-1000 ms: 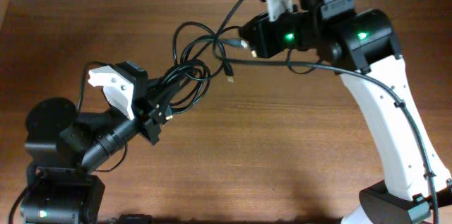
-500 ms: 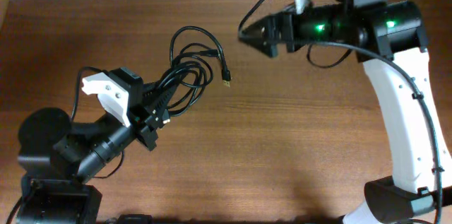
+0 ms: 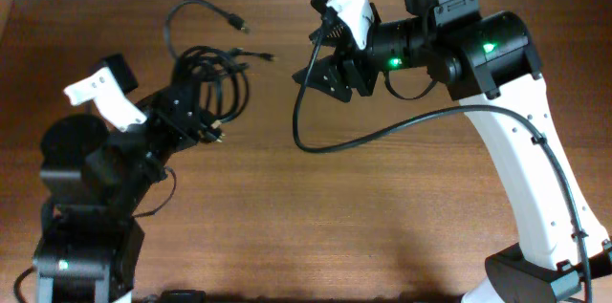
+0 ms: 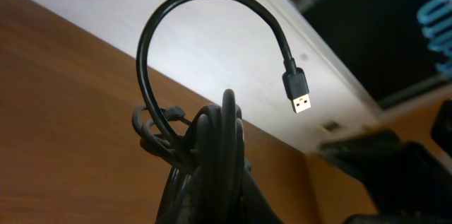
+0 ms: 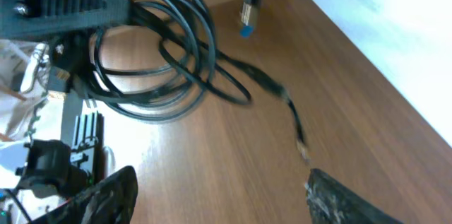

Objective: Untangle cables

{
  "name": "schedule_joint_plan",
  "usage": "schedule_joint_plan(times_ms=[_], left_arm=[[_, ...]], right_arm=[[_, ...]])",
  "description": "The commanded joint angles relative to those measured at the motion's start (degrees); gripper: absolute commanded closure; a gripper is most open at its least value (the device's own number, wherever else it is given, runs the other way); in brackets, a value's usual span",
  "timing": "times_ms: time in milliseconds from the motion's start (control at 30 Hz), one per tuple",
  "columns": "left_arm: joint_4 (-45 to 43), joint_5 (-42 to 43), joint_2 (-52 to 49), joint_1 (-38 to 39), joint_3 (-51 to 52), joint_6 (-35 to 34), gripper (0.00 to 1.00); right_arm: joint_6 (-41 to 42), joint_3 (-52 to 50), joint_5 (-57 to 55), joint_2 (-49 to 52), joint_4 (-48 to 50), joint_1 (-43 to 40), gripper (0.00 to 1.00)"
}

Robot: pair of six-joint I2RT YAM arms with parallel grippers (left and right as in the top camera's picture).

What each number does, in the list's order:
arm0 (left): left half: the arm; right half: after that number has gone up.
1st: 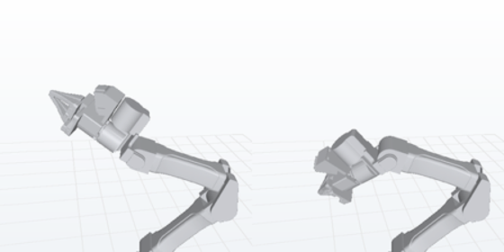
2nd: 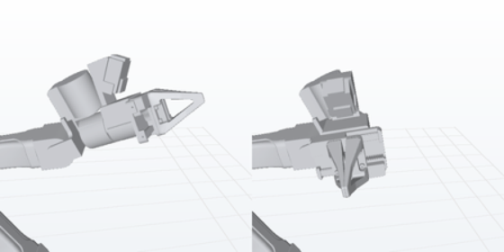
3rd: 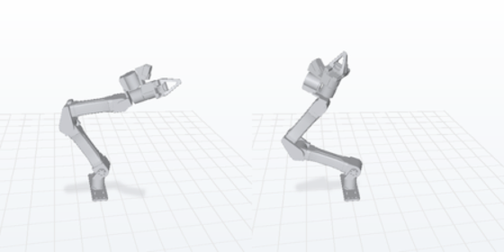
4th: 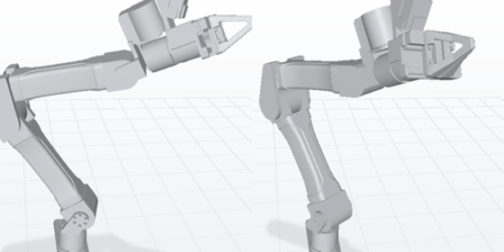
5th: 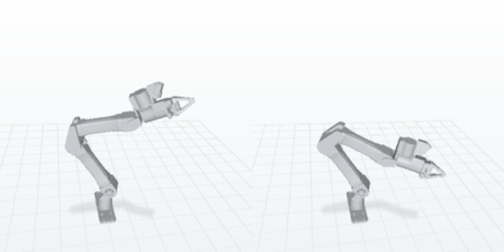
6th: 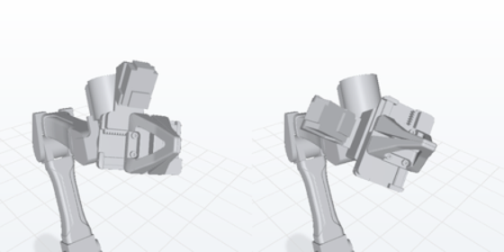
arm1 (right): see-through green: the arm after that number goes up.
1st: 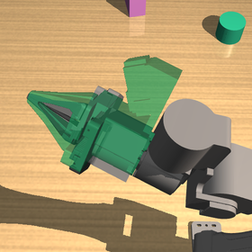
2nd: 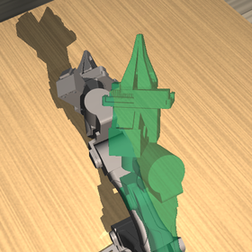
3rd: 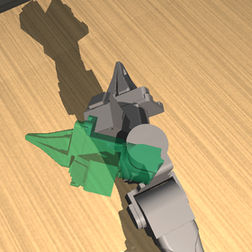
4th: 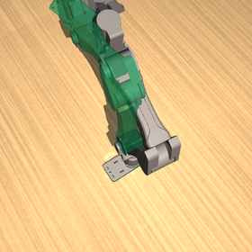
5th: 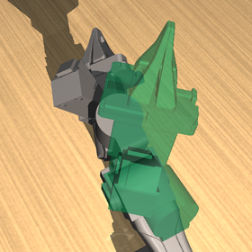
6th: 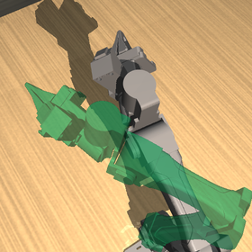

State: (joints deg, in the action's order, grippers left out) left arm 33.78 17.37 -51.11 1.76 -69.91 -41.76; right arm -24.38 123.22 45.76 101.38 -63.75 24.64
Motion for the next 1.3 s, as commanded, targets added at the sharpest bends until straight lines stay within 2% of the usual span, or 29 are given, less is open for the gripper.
schedule_joint_plan(times_ms=[0, 100, 200, 233, 267, 433, 567, 767, 1033, 1067, 1100, 1167, 1233, 1267], left_arm=[[-4.2, 15.6, -2.1, -0.2, -1.1, -5.6, 1.00], [-9.6, 25.5, -3.4, -0.2, -1.1, -7.3, 1.00], [-11.3, 31.2, -4.2, -0.2, -1.1, -13.9, 1.00], [-11.3, 31.8, -4.2, -0.2, -1.1, -15.3, 1.00], [-11.3, 32.0, -4.2, -0.2, -1.1, -15.7, 1.00], [-12.3, 31.5, -4.2, -1.2, -1.1, -15.6, 1.00], [-12.3, 34.8, -4.2, -4.6, -1.1, -15.6, 1.00], [-12.3, 36.1, -4.2, -6.9, -1.1, -15.2, 1.00], [-12.3, 36.5, -4.2, -6.9, -1.1, -15.2, 1.00], [-12.3, 36.5, -4.2, -6.9, -1.1, -15.2, 1.00], [-12.3, 36.9, -4.2, -6.9, -1.1, -15.2, 1.00], [-12.3, 38.7, -4.2, -6.9, -1.1, -11.5, 1.00], [-12.3, 43.2, -4.2, -6.9, -1.1, 2.8, 1.00], [-12.3, 46.6, -4.2, -6.9, -1.1, 12.2, 1.00]], right_arm=[[-5.7, 0.4, 5.2, 0.0, 0.1, 0.2, 0.21], [-5.8, 0.4, 5.9, 0.0, -0.3, 0.2, 0.21], [-12.2, 0.4, 8.7, 0.0, -3.2, 0.2, 0.22], [-12.3, 0.4, 8.7, 0.0, -3.2, 0.2, 0.45], [-12.3, 0.4, 8.7, 0.0, -3.2, 0.2, 0.96], [-12.3, 0.4, 6.0, 0.0, -3.3, -0.4, 0.96], [-12.2, 0.5, 3.1, 0.0, -2.7, -5.2, 0.96], [-4.8, 0.5, 3.7, 0.0, -2.6, -17.0, 0.96], [2.9, 0.5, 0.1, 0.0, -3.5, -26.7, 0.94], [2.9, 0.5, 0.1, 0.0, -3.9, -27.0, 0.68], [2.9, 0.5, 0.1, 0.0, -4.1, -27.0, 0.48], [2.9, 0.4, 3.9, 0.0, -6.3, -26.4, 0.51], [2.8, 0.5, 10.1, 0.0, -8.4, -24.2, 0.51], [2.8, 0.5, 11.8, 0.0, -9.0, -22.7, 0.52]])
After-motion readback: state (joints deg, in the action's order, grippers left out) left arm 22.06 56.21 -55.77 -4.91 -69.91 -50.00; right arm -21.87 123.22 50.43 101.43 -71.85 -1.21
